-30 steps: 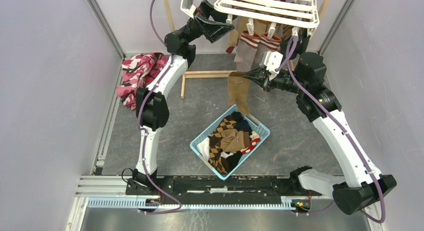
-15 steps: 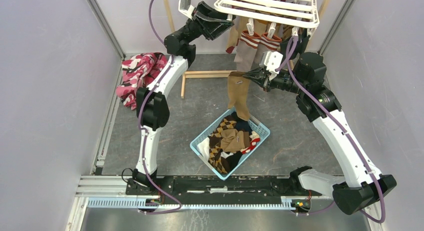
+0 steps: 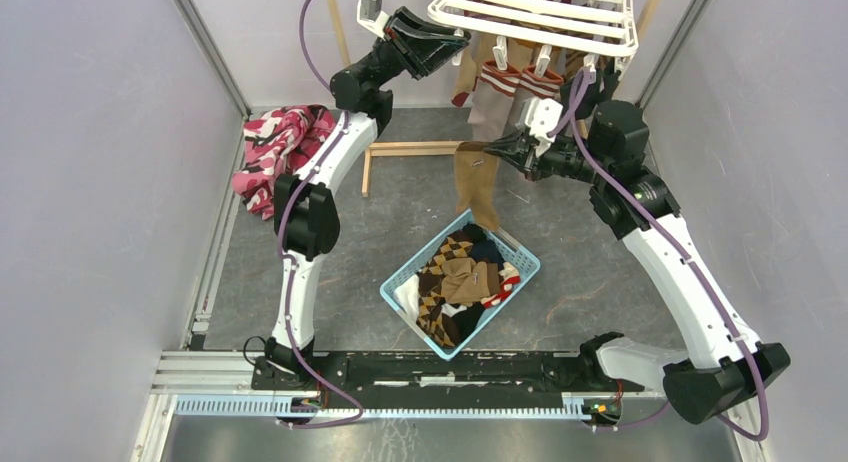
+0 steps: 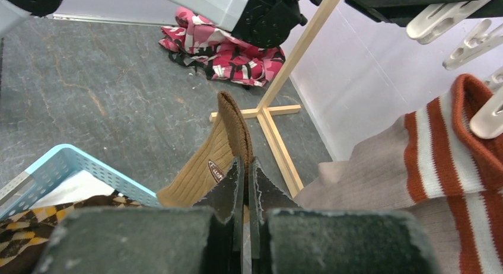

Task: Clip the socks to the hanger
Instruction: Open the clamp at the hanger.

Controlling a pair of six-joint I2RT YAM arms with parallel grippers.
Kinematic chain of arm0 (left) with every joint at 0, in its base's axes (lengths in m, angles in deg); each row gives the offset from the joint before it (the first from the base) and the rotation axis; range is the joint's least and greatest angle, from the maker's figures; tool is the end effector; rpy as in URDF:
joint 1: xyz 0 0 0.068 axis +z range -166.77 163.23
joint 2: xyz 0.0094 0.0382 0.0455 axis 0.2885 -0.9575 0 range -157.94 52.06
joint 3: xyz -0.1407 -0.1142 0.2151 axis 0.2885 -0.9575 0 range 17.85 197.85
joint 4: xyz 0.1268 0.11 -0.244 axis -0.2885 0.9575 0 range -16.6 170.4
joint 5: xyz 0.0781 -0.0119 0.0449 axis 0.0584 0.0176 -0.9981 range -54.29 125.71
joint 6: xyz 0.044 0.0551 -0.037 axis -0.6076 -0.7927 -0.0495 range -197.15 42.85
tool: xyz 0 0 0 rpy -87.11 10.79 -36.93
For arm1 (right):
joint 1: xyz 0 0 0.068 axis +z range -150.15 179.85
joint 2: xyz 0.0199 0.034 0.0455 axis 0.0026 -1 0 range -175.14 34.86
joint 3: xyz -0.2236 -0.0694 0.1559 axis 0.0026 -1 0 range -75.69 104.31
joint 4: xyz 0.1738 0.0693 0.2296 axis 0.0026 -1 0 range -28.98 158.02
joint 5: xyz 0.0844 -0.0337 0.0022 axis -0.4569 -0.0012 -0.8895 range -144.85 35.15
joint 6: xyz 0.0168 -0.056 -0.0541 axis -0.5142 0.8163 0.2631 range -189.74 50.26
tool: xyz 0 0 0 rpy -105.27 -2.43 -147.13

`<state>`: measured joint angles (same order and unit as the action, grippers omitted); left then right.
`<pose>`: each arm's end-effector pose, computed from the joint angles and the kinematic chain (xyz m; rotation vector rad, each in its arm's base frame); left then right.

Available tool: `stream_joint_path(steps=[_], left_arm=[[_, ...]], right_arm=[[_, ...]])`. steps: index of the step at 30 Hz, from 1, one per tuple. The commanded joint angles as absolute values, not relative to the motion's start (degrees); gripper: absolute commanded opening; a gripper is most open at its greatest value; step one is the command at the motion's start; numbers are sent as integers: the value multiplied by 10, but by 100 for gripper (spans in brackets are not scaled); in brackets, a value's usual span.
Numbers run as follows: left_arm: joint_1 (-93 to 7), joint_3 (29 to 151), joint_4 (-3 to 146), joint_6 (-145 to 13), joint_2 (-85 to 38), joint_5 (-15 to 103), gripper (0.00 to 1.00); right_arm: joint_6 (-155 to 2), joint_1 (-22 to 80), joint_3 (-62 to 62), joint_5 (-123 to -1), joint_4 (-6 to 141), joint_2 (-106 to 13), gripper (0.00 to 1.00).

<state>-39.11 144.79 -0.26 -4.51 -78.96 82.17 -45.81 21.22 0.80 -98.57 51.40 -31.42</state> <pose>0.4682 -0.2462 0.4727 0.6652 0.7364 -1.6831 0.2618 0.1534 0.4583 -1.1372 1.2463 0.6053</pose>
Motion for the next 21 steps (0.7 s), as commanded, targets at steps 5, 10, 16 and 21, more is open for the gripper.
stream_joint_path(steps=[5, 10, 16, 21], left_arm=[[-401, 1465, -21, -14, -779, 803, 6], [-405, 1464, -24, -11, -778, 802, 5], [-408, 1461, -26, -11, -778, 801, 4], [-408, 1458, -31, -8, -777, 802, 4]], right_arm=[[-513, 231, 124, -898, 513, -375, 0], [-548, 258, 134, -796, 540, -383, 0], [-566, 283, 180, -732, 532, -422, 0], [-580, 308, 214, -637, 534, -456, 0]])
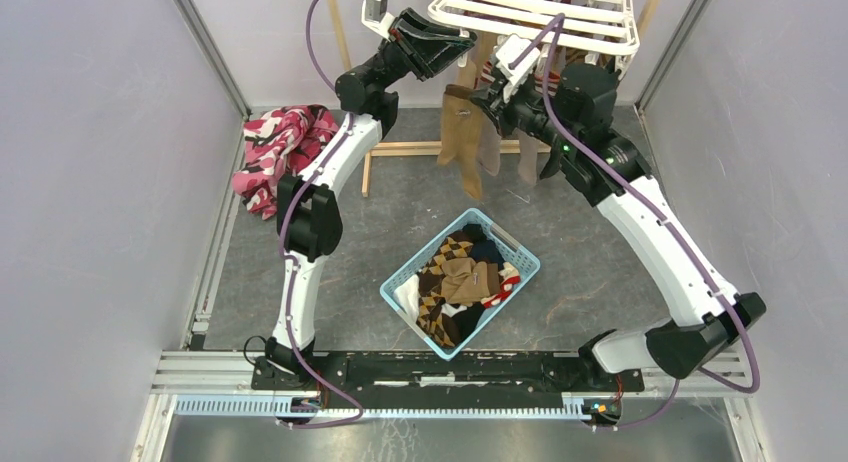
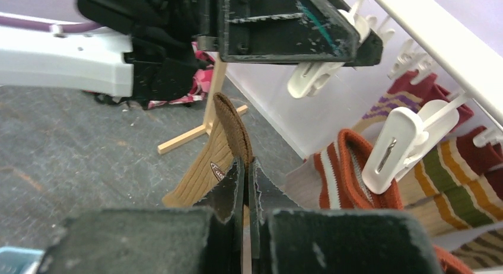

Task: Clip the socks to the hanger
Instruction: Open the clamp at the hanger.

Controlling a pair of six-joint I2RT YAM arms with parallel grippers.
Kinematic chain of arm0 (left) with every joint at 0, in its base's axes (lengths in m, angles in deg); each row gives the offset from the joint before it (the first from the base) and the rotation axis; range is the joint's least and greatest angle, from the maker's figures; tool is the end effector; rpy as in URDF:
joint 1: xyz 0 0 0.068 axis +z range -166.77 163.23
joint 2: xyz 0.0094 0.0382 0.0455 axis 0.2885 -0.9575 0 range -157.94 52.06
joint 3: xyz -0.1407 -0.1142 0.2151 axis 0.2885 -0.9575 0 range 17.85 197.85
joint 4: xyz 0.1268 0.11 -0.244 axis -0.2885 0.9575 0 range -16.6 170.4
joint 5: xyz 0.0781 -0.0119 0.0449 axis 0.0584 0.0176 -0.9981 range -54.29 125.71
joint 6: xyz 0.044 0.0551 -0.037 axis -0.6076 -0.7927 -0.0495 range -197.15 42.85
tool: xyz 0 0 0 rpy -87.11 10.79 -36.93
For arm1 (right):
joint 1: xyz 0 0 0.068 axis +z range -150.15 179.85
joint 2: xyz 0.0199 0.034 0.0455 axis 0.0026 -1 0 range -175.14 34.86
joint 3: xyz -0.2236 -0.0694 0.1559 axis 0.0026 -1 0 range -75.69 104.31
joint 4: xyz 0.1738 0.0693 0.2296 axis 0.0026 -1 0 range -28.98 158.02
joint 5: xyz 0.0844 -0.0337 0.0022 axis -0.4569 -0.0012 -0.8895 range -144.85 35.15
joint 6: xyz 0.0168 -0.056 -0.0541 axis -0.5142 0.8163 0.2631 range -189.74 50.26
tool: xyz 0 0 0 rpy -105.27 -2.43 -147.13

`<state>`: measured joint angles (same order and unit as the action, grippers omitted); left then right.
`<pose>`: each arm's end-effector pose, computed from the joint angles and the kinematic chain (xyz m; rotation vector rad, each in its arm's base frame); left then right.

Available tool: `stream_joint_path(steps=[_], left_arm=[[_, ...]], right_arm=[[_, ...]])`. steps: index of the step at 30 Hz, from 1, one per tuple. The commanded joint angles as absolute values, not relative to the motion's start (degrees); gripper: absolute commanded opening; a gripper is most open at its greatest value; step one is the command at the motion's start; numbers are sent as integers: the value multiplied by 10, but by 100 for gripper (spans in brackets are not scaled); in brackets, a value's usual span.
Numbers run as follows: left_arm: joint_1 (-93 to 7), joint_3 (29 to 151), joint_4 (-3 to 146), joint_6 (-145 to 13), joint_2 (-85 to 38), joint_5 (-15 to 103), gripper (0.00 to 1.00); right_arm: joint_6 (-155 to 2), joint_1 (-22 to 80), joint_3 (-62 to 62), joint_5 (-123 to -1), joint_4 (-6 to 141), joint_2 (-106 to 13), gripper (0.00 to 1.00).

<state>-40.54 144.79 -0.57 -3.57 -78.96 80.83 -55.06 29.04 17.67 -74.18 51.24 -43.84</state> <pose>0.4621 -0.2567 0.4740 0.6503 0.7226 -1.7210 0.3054 0.1967 0.5051 -0.8434 1.3897 0.4663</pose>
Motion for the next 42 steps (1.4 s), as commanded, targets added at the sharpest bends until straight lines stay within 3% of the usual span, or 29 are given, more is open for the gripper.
stream_joint_path(steps=[1, 20, 42], left_arm=[[-408, 1457, -31, -8, -778, 802, 4], [-408, 1442, -53, 4, -776, 807, 4], [-408, 1439, -61, 7, -776, 809, 5]], right_arm=[[-581, 311, 217, -628, 539, -460, 0], [-619, 319, 286, -583, 562, -526, 0], [-640, 319, 279, -571, 574, -519, 0]])
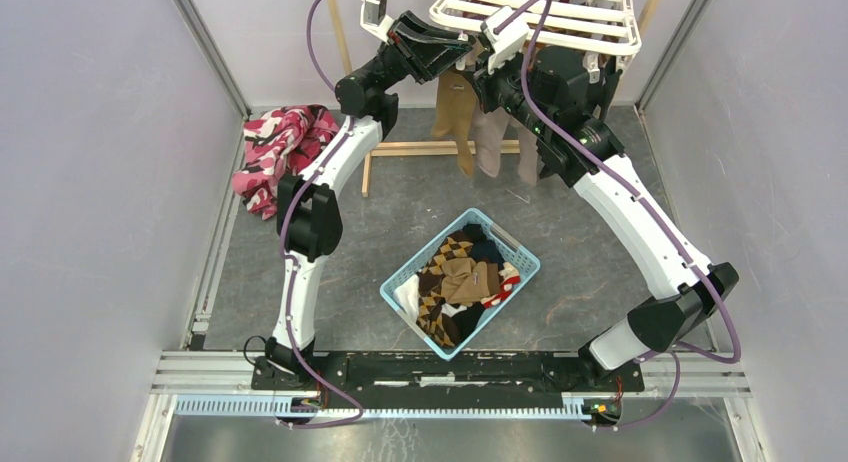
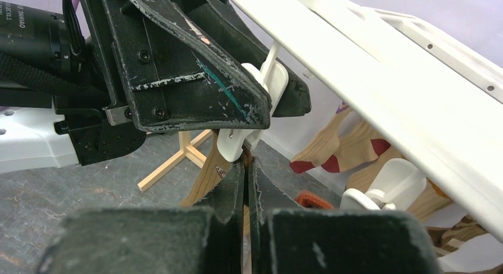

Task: Clip the socks to the hanger
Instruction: Open the clamp at the hanger.

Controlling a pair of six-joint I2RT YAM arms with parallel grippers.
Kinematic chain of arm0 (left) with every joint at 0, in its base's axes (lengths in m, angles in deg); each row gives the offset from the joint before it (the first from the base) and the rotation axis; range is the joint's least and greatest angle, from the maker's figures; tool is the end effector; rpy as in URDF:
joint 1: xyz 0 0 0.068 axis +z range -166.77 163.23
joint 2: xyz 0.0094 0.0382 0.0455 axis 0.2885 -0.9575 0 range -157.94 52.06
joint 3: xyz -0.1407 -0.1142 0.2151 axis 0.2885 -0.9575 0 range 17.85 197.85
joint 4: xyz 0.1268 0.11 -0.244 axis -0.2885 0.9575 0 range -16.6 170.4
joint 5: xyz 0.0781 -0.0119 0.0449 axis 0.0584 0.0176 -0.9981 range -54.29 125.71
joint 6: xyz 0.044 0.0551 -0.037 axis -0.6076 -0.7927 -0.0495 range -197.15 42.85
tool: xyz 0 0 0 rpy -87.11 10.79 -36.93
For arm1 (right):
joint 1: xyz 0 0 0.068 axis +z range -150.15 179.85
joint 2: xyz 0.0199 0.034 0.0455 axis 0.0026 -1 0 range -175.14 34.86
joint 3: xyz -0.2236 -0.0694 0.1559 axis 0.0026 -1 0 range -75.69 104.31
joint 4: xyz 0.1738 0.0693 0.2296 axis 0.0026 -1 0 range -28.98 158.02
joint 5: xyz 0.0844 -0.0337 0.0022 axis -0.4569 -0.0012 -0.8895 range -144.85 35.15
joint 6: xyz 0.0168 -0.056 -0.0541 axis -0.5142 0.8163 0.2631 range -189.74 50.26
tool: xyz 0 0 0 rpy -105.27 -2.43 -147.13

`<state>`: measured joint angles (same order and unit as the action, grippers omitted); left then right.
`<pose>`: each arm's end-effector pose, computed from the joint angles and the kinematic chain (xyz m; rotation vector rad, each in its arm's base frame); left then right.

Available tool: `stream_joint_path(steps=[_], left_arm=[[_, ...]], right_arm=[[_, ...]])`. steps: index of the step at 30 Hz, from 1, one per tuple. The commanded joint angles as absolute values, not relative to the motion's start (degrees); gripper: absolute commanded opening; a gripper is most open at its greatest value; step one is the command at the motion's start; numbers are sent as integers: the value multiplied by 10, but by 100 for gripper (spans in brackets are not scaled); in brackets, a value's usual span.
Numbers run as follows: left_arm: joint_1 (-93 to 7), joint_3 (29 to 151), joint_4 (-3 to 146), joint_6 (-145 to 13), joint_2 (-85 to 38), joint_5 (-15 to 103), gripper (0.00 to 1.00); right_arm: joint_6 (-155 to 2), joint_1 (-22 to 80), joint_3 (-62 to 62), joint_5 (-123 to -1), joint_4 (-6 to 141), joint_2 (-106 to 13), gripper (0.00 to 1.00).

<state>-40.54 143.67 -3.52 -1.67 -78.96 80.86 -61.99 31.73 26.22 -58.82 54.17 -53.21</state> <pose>0.4594 -0.2555 0.4697 0.6576 0.7053 -1.7419 0.3477 0.2220 0.5117 -0.5882 1.4707 0.3845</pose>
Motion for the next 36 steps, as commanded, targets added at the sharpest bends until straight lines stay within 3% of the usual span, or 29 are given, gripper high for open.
stream_joint_path(steps=[1, 23, 36], left_arm=[[-408, 1439, -61, 8, -776, 809, 5], [-408, 1442, -60, 3, -782, 816, 4], [-408, 1441, -50, -1, -780, 813, 10]], right_arm=[[-641, 320, 279, -568, 574, -518, 0], [-673, 303, 278, -608, 583, -497, 0], [-683, 301, 273, -646, 587, -500, 0]])
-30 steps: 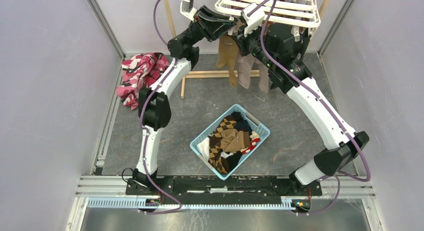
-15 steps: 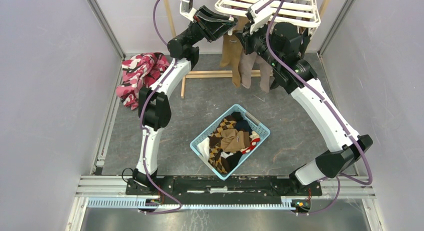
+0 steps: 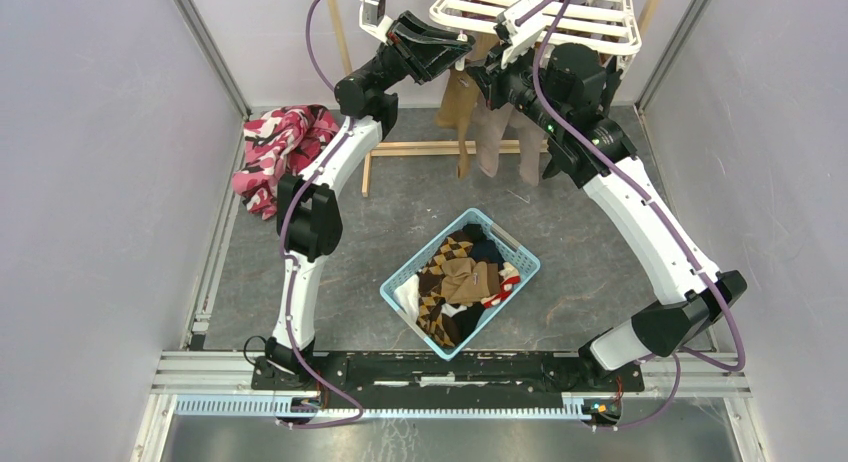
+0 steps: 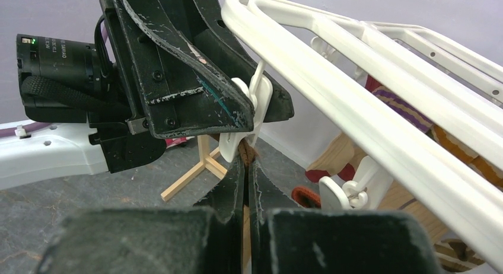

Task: Clip the socks to the hanger
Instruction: Open the clamp at the hanger.

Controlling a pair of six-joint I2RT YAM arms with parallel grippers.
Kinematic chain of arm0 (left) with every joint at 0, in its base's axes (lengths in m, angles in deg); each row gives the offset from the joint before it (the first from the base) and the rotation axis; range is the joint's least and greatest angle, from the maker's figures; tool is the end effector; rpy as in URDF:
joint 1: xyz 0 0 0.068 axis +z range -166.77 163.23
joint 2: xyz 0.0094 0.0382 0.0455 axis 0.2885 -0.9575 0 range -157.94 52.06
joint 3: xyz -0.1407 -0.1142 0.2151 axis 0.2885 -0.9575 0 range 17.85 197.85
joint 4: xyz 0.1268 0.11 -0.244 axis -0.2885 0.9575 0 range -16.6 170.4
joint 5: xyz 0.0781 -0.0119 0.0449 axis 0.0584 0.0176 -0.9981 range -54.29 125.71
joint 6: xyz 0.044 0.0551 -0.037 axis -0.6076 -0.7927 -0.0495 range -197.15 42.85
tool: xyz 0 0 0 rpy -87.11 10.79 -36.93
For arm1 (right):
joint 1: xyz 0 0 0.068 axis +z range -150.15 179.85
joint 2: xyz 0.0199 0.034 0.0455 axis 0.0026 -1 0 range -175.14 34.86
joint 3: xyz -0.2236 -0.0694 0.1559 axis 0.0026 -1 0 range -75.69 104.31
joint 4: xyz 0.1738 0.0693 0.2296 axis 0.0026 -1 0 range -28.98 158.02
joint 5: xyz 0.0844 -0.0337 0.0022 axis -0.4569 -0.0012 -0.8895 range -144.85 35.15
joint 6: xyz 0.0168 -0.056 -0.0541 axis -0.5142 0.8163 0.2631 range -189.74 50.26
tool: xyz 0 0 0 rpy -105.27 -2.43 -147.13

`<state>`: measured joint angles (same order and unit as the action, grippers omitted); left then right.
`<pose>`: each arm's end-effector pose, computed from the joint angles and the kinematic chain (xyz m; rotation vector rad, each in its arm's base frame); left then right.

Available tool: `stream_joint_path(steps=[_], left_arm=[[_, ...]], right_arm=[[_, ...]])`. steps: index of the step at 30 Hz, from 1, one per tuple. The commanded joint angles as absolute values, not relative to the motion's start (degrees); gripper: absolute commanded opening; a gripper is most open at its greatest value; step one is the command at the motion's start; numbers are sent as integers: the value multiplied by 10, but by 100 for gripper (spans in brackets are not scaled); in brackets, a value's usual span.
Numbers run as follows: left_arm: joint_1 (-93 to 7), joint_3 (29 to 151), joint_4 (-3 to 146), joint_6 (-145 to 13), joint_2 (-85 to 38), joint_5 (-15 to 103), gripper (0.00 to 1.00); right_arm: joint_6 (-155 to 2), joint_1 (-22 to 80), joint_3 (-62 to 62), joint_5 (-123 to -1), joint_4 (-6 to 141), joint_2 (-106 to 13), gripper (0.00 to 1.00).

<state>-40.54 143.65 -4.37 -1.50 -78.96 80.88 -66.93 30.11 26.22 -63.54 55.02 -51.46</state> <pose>0.4579 -0.2549 0.4701 0.6643 0.6923 -1.7402 0.3397 0.2103 0.5255 -0.5563 1.4434 0.4966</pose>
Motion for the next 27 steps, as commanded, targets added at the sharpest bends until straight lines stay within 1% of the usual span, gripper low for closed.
stream_joint_path(steps=[1, 6, 10, 16, 20, 23, 27], left_arm=[[-408, 1441, -49, 0, -779, 812, 13], [-408, 1440, -49, 7, -778, 809, 44], [-408, 1437, -50, 10, -772, 809, 64], [-408, 1409, -54, 4, -755, 809, 78], [-407, 1336, -65, -17, -716, 808, 86], [-405, 1264, -82, -36, -678, 804, 89], [-402, 1172, -102, -62, -625, 800, 91]], right_arm=[[-683, 301, 273, -645, 586, -500, 0], [-682, 299, 264, -643, 589, -496, 0], [-682, 298, 262, -644, 590, -494, 0], [-680, 296, 255, -645, 590, -489, 0], [-663, 293, 241, -651, 591, -475, 0], [-637, 290, 222, -656, 591, -457, 0], [-611, 282, 189, -658, 592, -425, 0]])
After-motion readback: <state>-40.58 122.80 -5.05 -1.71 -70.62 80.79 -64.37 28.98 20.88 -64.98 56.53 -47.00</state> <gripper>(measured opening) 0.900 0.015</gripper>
